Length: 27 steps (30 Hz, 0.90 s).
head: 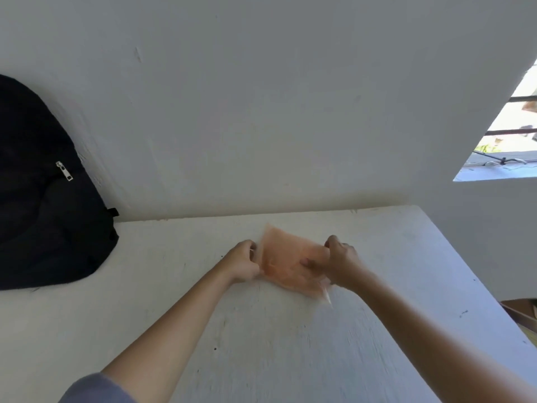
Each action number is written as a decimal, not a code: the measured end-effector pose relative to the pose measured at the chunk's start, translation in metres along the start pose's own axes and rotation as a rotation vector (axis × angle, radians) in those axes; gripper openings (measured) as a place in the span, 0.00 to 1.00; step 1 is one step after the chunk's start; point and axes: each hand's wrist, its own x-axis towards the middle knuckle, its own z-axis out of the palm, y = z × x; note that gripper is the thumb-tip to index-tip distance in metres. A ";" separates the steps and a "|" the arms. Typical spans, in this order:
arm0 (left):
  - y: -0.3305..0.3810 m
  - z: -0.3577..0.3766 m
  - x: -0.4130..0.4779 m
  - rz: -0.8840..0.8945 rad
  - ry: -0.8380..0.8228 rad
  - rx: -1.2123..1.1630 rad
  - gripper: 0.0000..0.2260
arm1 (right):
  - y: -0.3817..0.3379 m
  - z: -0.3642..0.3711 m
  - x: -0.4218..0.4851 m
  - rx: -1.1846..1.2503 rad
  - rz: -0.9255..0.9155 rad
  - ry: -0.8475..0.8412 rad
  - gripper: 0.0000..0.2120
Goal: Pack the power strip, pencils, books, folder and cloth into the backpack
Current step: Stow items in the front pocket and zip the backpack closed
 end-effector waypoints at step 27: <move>-0.084 -0.071 -0.084 0.076 0.594 -1.150 0.14 | -0.168 0.088 -0.035 1.228 0.099 -0.157 0.15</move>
